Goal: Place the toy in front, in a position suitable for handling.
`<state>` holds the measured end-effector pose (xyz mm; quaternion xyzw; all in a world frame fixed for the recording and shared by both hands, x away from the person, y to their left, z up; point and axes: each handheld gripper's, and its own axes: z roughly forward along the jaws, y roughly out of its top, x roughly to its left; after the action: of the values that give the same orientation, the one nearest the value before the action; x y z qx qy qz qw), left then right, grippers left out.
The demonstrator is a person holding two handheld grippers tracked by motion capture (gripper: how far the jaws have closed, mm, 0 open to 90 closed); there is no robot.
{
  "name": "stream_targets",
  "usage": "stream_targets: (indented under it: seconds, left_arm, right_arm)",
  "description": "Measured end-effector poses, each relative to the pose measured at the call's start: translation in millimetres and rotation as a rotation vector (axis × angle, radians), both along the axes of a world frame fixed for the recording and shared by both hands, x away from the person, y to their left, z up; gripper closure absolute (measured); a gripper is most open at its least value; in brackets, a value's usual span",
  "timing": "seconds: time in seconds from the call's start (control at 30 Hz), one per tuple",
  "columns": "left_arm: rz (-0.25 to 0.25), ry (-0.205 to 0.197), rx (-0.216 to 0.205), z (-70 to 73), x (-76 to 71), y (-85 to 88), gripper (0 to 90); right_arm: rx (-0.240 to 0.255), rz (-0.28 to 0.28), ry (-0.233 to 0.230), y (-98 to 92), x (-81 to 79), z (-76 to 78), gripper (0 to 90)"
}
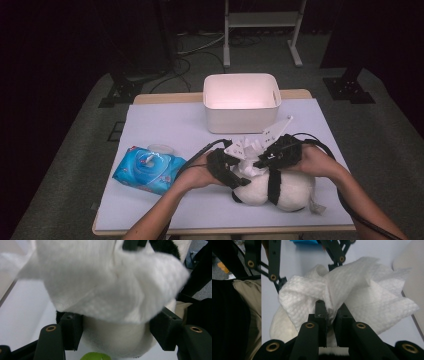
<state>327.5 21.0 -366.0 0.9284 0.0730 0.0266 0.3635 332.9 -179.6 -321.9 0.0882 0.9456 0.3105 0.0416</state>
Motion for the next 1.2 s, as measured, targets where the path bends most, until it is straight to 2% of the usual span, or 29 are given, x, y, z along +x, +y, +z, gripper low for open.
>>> stream_targets:
  seconds: [0.07,0.17,0.23,0.37,0.53,0.7,1.0,1.2]
  left_arm:
    - [0.005,0.005,0.005,-2.4,-0.5,1.3,33.8]
    - [0.014,0.021,-0.01,-7.3,-2.4,4.2,33.3]
    - [0.011,0.028,-0.021,-9.1,-4.0,5.8,32.8]
    - [0.006,0.038,-0.022,-11.4,-6.2,7.7,27.9]
    - [0.025,0.076,-0.064,-6.6,-3.8,11.9,20.1]
    - [0.024,0.084,-0.074,-2.1,2.3,8.7,12.5]
    - [-0.026,0.128,-0.061,-7.6,9.3,-0.7,7.8]
    - [-0.057,0.186,-0.047,-15.5,12.4,-6.3,5.9]
  right_arm:
    - [-0.011,-0.009,0.007,-7.0,-1.0,-1.5,81.3]
    - [-0.043,-0.025,0.02,-18.6,-3.7,-6.6,81.2]
    - [-0.028,-0.038,0.033,-25.9,-6.7,-8.6,81.2]
    - [-0.03,-0.031,0.024,-25.9,-13.6,-11.4,81.3]
    - [-0.038,-0.006,0.005,-26.1,-22.0,-11.8,81.3]
    - [-0.043,0.01,-0.003,-26.8,-31.1,-11.1,81.3]
    - [-0.025,0.021,-0.001,-31.5,-37.0,-12.6,81.2]
    - [-0.036,0.034,-0.002,-28.4,-37.4,-12.5,81.1]
